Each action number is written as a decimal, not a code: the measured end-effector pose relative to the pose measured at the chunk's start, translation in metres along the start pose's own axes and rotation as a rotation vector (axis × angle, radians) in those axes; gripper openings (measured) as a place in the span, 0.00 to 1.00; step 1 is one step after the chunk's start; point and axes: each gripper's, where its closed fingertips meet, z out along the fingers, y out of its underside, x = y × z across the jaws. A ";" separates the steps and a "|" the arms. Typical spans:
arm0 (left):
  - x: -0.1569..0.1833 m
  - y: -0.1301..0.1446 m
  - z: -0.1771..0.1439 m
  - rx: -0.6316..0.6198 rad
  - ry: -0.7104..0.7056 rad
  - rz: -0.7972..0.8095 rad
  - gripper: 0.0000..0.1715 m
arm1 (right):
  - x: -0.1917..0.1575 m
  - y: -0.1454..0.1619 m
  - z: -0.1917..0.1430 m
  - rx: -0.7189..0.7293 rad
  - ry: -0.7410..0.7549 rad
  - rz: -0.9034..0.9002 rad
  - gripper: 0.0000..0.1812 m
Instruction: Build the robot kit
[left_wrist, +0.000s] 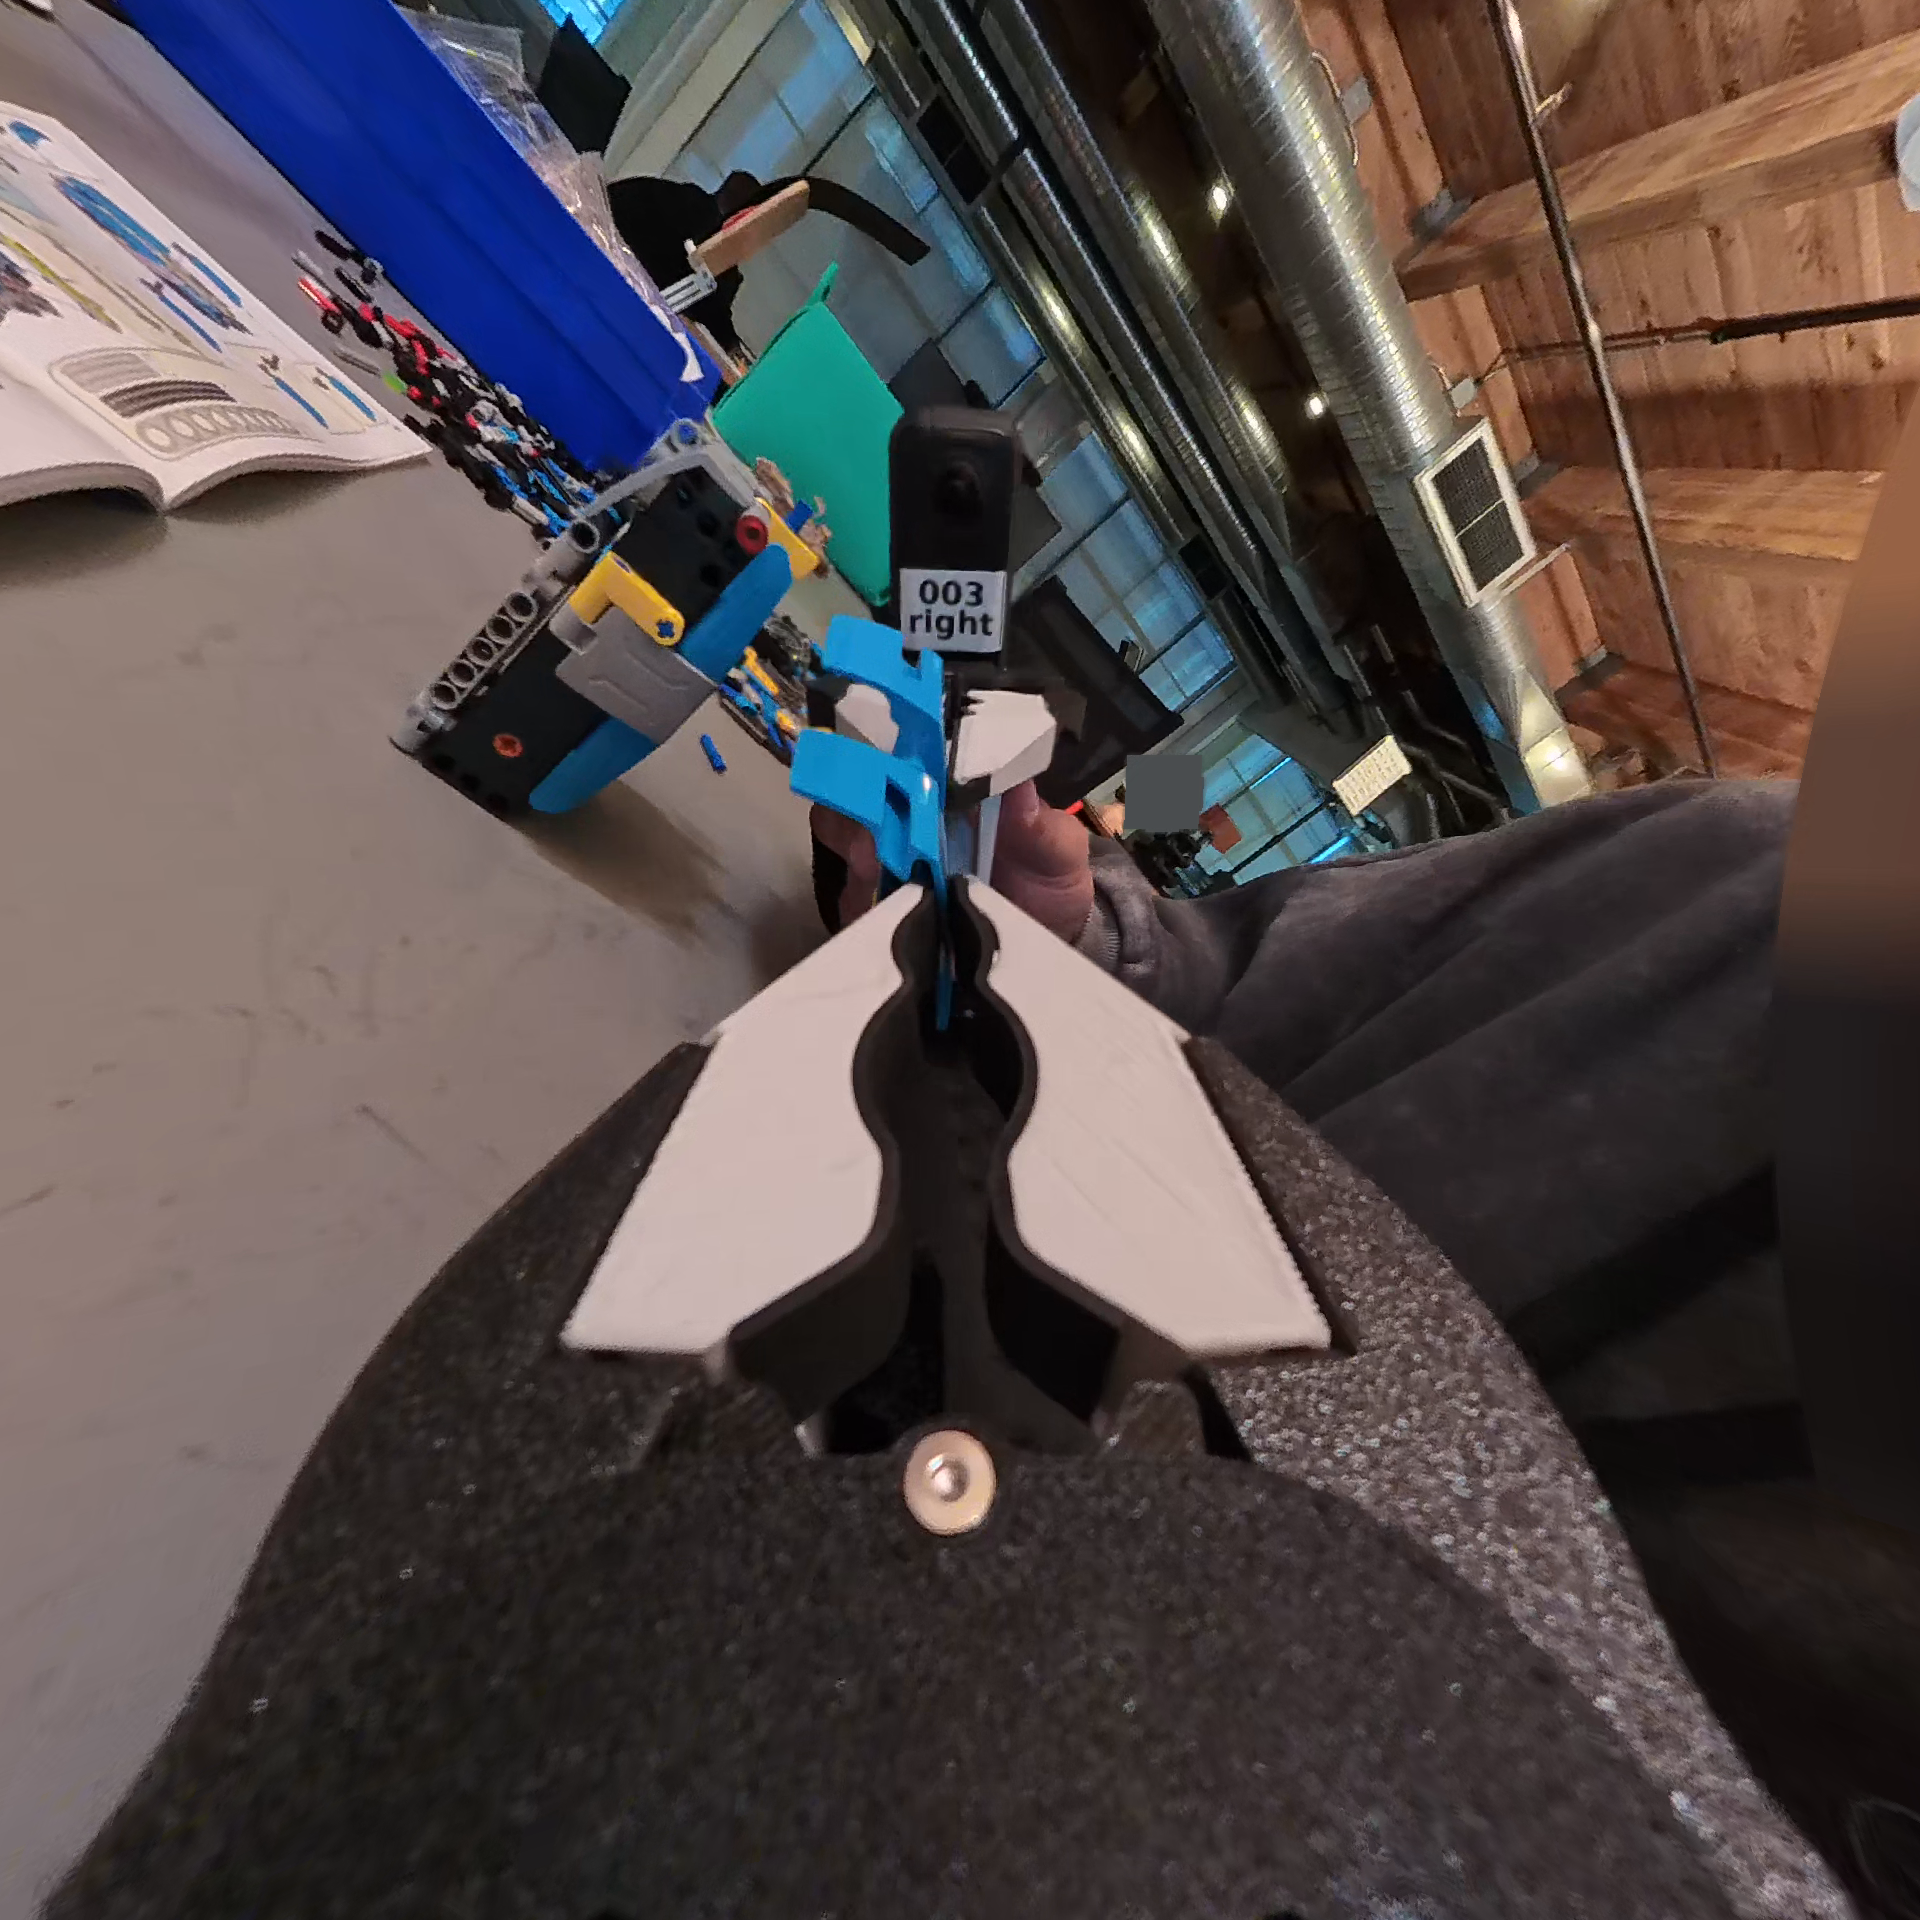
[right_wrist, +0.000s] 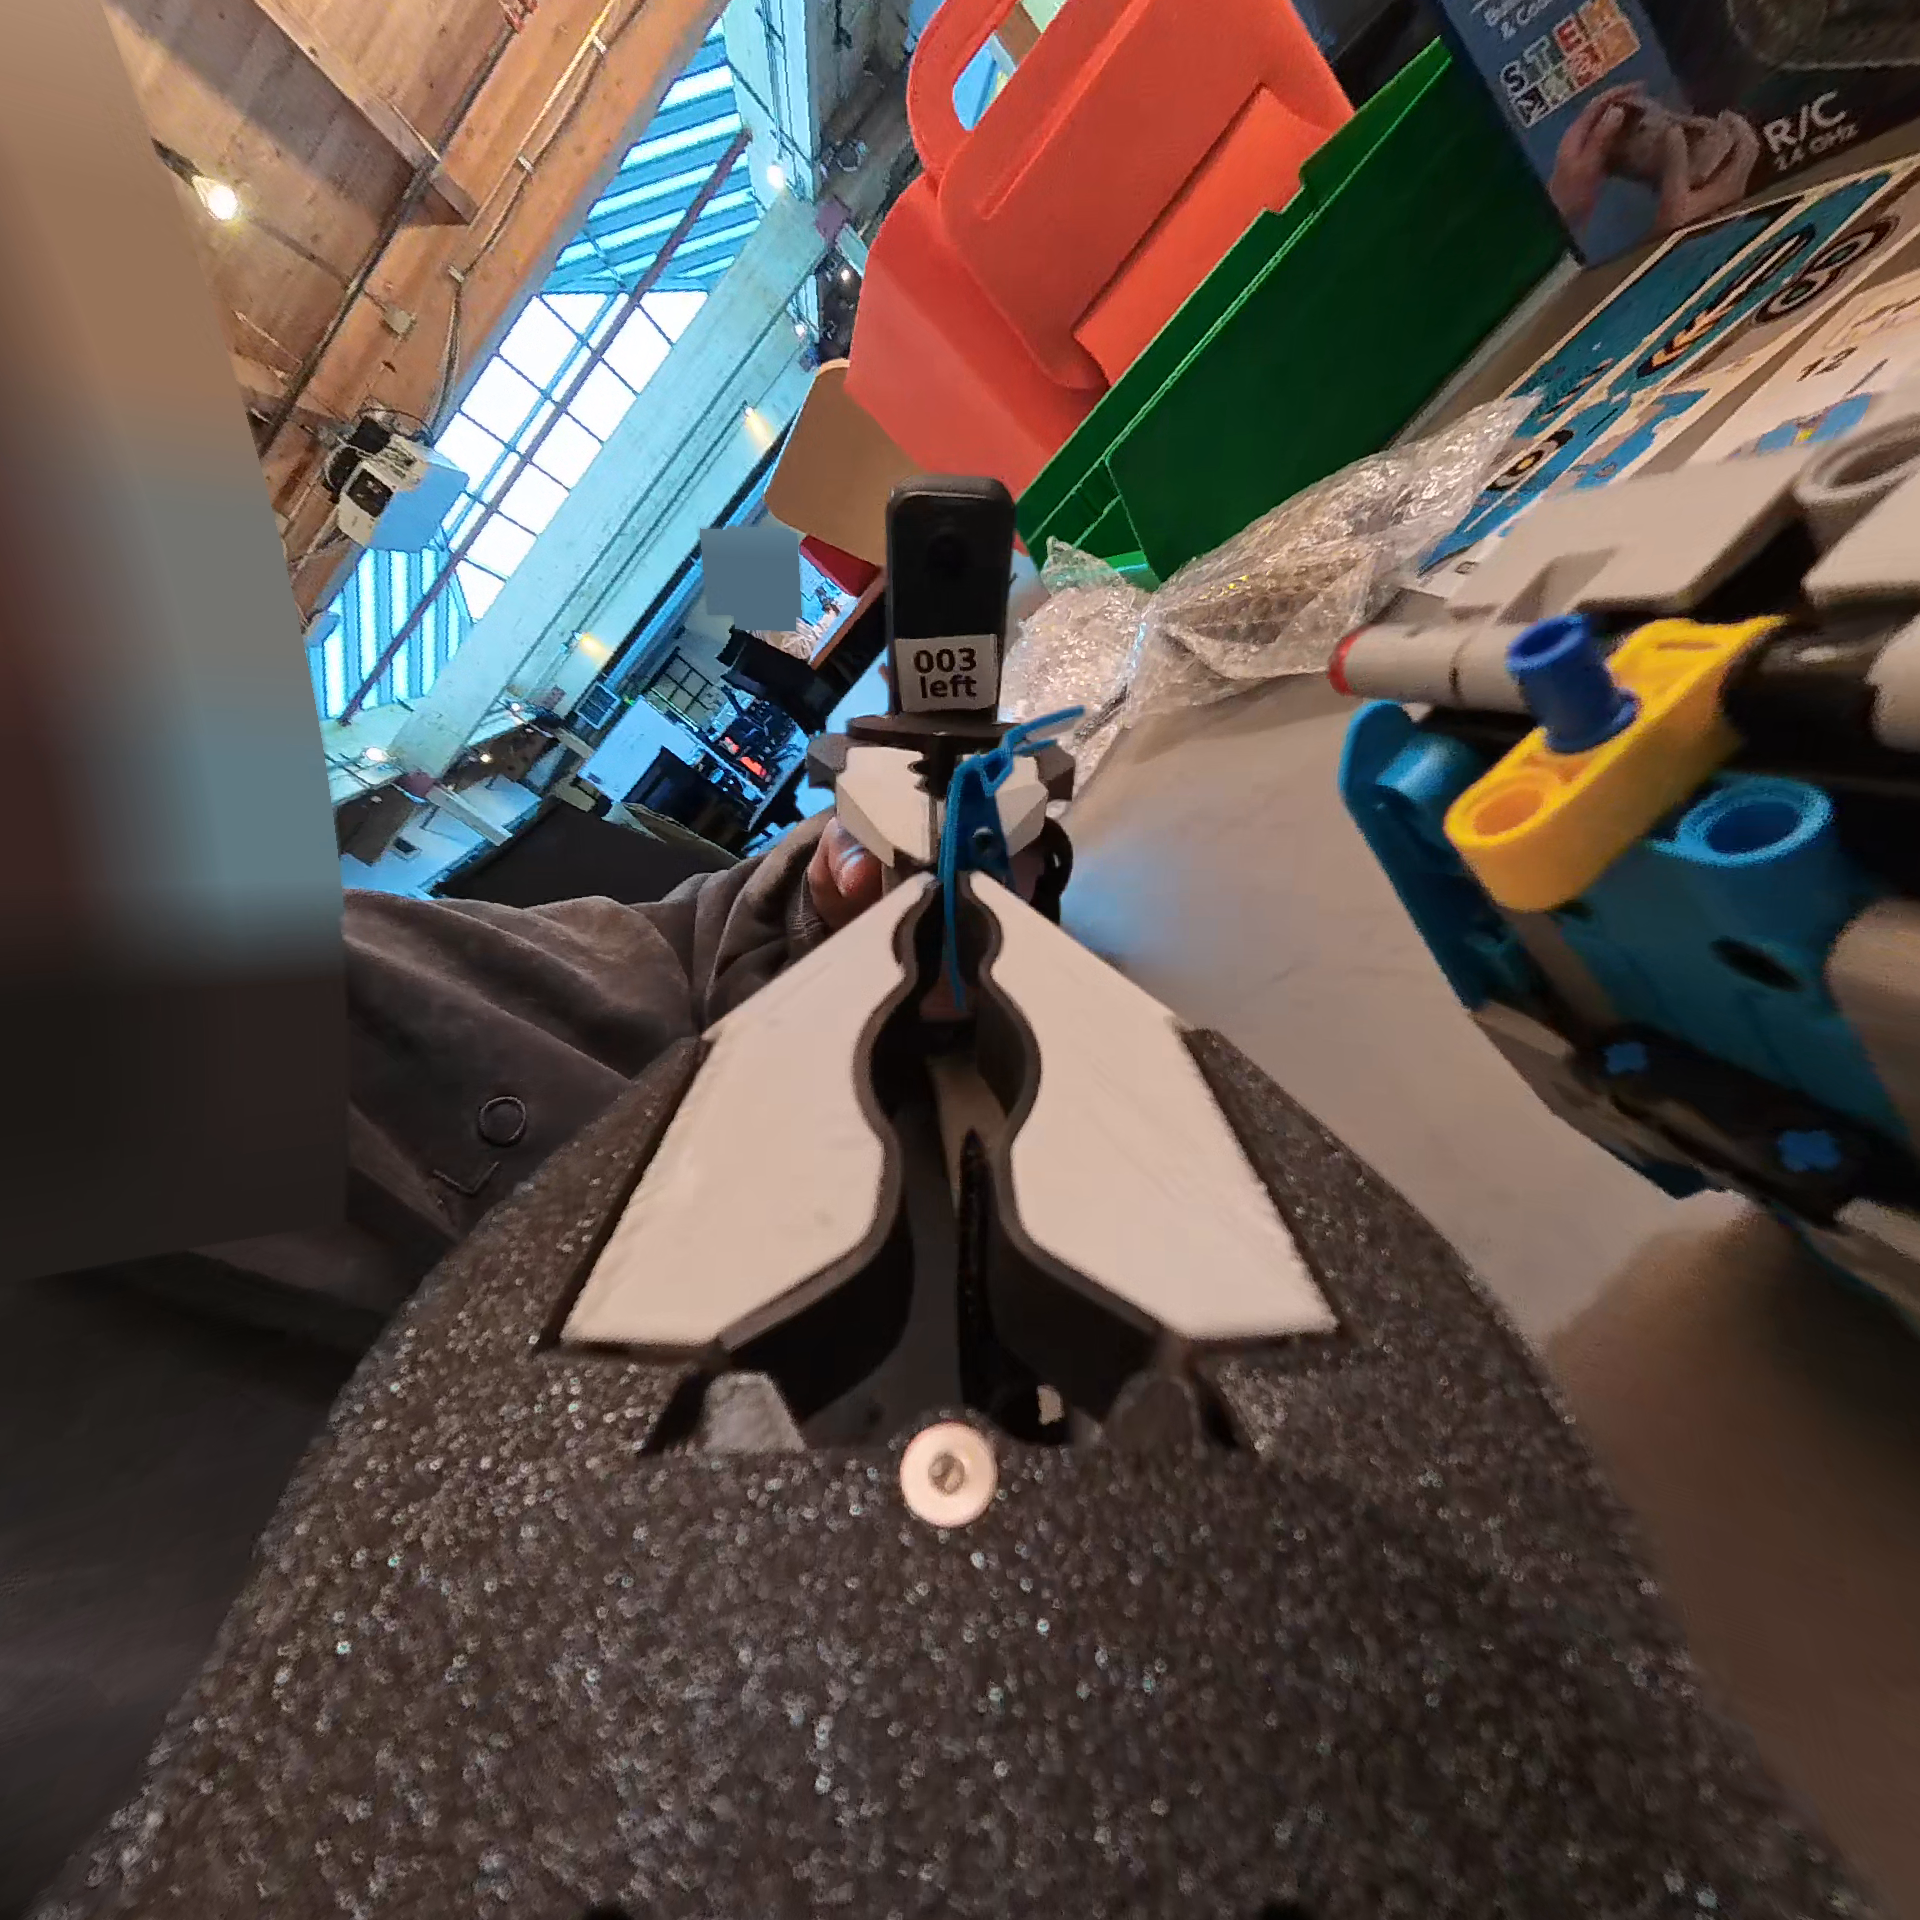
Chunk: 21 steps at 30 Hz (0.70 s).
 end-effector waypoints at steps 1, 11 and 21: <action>-0.001 0.001 0.001 -0.003 -0.013 0.012 0.00 | 0.001 0.000 0.000 0.000 0.002 0.010 0.00; -0.004 0.008 -0.001 -0.068 -0.064 0.098 0.00 | 0.002 0.012 0.002 -0.074 0.001 0.006 0.00; 0.001 0.018 -0.006 -0.171 0.024 0.009 0.00 | -0.003 0.026 0.004 -0.181 -0.023 -0.062 0.00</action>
